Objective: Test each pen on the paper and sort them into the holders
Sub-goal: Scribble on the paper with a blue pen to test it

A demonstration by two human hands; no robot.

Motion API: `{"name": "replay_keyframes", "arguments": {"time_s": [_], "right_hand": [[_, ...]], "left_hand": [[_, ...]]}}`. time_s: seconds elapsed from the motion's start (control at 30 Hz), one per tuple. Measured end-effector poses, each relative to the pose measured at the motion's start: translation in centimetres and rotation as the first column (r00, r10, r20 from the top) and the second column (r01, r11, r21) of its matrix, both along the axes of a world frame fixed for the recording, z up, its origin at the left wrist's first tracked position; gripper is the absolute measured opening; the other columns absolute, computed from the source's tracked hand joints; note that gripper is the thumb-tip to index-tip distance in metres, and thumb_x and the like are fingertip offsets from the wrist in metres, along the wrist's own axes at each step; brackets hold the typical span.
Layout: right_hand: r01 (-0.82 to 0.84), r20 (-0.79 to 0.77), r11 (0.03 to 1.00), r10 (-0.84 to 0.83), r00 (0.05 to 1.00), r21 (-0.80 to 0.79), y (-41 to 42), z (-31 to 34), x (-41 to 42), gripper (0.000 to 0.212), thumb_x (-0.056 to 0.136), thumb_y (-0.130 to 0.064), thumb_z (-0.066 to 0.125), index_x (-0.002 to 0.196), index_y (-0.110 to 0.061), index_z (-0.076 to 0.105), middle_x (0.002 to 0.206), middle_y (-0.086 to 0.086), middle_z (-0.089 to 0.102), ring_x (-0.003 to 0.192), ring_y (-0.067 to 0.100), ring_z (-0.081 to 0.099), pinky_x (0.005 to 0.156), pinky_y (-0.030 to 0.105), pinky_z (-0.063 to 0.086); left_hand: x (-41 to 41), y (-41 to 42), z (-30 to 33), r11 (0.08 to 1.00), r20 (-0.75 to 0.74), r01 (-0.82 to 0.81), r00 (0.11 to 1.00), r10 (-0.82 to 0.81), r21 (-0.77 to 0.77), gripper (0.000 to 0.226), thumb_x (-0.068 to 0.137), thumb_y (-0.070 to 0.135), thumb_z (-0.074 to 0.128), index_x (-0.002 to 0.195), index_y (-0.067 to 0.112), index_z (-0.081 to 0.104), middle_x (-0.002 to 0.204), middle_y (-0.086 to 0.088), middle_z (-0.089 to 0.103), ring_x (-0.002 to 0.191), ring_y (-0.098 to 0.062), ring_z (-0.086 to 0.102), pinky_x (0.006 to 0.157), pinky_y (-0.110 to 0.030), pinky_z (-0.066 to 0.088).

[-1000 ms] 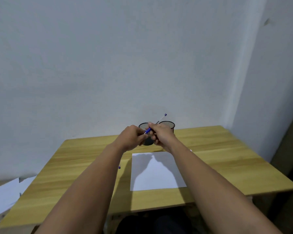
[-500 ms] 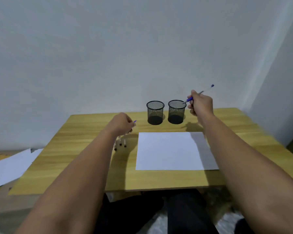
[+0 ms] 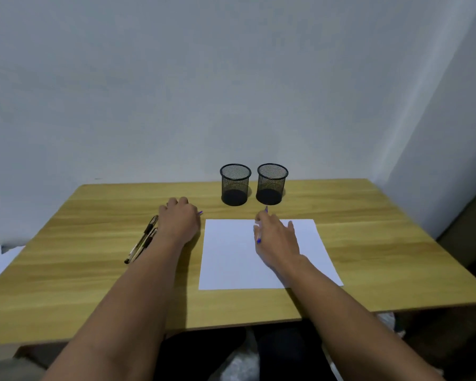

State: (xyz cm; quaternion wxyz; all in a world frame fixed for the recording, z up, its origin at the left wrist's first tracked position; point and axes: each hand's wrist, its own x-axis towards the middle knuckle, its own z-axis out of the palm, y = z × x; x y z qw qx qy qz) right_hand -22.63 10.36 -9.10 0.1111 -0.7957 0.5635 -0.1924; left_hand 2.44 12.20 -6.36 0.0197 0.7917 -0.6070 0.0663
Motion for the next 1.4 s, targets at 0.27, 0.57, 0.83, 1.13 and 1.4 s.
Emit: {"name": "replay_keyframes", "arguments": {"time_s": [0.27,0.57,0.83,1.13,1.4], "right_hand": [[-0.054,0.043,0.997,0.052,0.998,0.055,0.1,-0.5,-1.2,0.027,0.112,-0.022,0.049,0.138,-0.019,0.054,0.142,0.001,0.058,0.138,0.026,0.052,0.131,0.055,0.013],[-0.005,0.042,0.997,0.002,0.999,0.072,-0.8,-0.7,-5.7,0.024,0.111,-0.026,0.050,0.135,-0.023,0.053,0.136,0.001,0.059,0.127,0.026,0.062,0.133,0.054,0.010],[0.007,0.524,0.993,0.058,0.850,-0.121,-0.4,1.5,-2.2,0.036,0.110,-0.040,0.051,0.091,-0.013,0.065,0.076,0.009,0.062,0.075,0.030,0.059,0.072,0.053,0.052],[-0.069,0.887,0.947,-0.267,0.376,0.314,-2.9,2.3,4.6,0.025,0.104,-0.007,0.054,0.094,-0.002,0.077,0.068,0.017,0.068,0.055,0.024,0.058,0.048,0.029,0.047],[-0.139,0.883,0.926,-0.276,0.380,0.350,-4.1,-0.1,4.6,0.033,0.106,-0.020,0.065,0.091,0.008,0.070,0.060,0.017,0.060,0.048,0.023,0.052,0.048,0.030,0.045]], "left_hand": [[-1.2,2.4,0.1,0.971,-0.061,0.184,0.979,-0.195,-0.155,0.044,0.101,0.043,0.045,0.138,0.025,0.059,0.134,-0.003,0.059,0.124,-0.028,0.052,0.100,-0.048,0.043],[-4.3,4.7,-1.4,0.874,-0.075,0.473,0.873,-0.482,-0.110,0.048,0.095,0.059,0.036,0.110,0.023,0.063,0.124,0.005,0.065,0.120,-0.024,0.058,0.086,-0.038,0.045],[-4.1,4.8,-2.9,0.906,-0.100,0.412,0.902,-0.420,-0.095,0.071,0.092,0.070,0.024,0.143,0.030,0.053,0.158,0.012,0.043,0.154,-0.023,0.020,0.122,-0.053,0.015],[-3.4,4.4,-3.8,0.895,-0.239,0.422,0.862,-0.446,-0.147,0.070,0.097,0.066,0.038,0.153,0.025,0.045,0.160,0.010,0.040,0.152,-0.018,0.026,0.122,-0.040,0.027],[-2.8,4.7,-4.2,0.873,-0.266,0.463,0.831,-0.488,-0.157,0.079,0.094,0.073,0.038,0.156,0.025,0.038,0.164,0.012,0.030,0.155,-0.015,0.017,0.126,-0.039,0.017]]}}
